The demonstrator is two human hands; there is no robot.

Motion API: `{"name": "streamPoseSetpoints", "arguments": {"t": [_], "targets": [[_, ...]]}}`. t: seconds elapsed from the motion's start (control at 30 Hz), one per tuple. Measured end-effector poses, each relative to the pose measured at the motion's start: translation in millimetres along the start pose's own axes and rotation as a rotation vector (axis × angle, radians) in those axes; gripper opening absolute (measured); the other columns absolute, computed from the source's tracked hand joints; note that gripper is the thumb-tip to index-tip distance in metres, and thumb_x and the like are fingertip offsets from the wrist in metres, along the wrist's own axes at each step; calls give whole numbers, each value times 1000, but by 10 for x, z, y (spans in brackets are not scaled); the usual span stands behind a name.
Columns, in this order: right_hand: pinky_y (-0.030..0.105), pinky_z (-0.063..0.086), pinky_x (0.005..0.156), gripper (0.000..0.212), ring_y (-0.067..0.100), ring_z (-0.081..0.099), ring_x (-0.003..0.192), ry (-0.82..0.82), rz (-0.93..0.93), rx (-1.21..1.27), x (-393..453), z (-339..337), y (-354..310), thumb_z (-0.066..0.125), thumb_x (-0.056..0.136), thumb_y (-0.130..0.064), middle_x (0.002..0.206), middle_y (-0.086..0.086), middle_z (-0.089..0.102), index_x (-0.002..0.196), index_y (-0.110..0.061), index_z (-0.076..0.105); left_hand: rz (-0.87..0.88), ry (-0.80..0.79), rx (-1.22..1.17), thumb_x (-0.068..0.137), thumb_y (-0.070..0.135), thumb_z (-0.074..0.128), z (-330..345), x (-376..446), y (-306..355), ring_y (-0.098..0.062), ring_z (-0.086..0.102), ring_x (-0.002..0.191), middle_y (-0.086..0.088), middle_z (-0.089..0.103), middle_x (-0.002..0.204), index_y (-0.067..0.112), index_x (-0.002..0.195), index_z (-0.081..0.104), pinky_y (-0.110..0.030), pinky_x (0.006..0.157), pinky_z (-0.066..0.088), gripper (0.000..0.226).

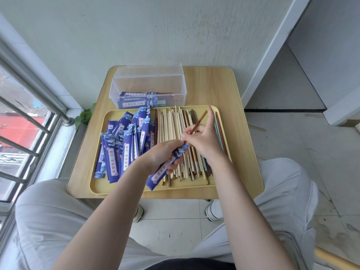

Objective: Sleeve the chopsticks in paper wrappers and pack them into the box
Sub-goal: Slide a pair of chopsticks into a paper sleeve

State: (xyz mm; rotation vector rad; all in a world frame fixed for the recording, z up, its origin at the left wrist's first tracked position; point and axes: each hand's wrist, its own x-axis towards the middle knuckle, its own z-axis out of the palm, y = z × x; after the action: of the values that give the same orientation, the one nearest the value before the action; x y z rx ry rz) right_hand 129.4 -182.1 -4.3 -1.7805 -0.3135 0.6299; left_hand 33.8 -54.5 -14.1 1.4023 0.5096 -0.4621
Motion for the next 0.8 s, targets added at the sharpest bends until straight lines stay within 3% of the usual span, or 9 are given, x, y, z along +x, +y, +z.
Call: {"name": "streamPoseSetpoints", "arguments": {"t": [0.07,0.17,0.27,0.37,0.47,0.6,0.7,0.8], "targets": [[18,48,75,86,5,70,85,10,-8,-40,18,-14,17,70,90,-15,97,-5,73,154,-34,15,-6,1,-2,107,34,34,-2,3,-4,-18,33,47,-5,45,62,9,96,50,-27,46,32,32],[38,58,85,54,8,72,77,39,-24,-24,60,-13,59,61,96,-19,94,1,72,144,-28,39,11,32,14,106,33,38,8,20,-22,-18,33,46,-5,44,62,11,99,50,-26,46,32,26],[36,58,72,41,17,71,82,104,6,-86,112,-32,75,47,104,-24,106,4,68,145,-24,45,56,92,13,107,31,40,40,58,-41,-18,34,45,-5,44,61,11,99,52,-25,42,35,25],[32,49,67,43,25,67,97,308,112,-681,144,-148,126,46,104,-19,121,10,64,146,-11,41,89,191,-30,107,30,40,58,125,-50,-19,39,44,-6,47,61,8,98,53,-28,43,39,27],[35,53,72,37,29,65,102,272,329,-982,117,-235,202,53,99,-8,122,14,62,136,-4,50,94,263,-50,107,30,38,49,188,-75,-21,41,44,-7,51,60,6,100,56,-28,44,40,31],[33,55,64,22,26,64,82,219,378,-1032,117,-197,275,56,97,-5,95,9,63,119,-5,60,87,305,-81,107,29,35,56,224,-133,-22,43,43,-8,53,61,3,103,58,-28,44,40,36],[30,54,59,9,23,66,77,159,341,-1026,112,-180,277,59,97,-13,88,6,63,103,-7,62,92,308,-102,106,27,32,52,218,-165,-22,44,43,-9,54,60,0,109,57,-28,44,39,37],[28,44,49,18,18,57,63,206,243,-846,91,-212,279,61,97,-26,79,3,59,93,-9,58,109,304,-96,107,28,33,31,202,-183,-23,46,44,-9,55,61,4,112,55,-28,44,40,33]]}}
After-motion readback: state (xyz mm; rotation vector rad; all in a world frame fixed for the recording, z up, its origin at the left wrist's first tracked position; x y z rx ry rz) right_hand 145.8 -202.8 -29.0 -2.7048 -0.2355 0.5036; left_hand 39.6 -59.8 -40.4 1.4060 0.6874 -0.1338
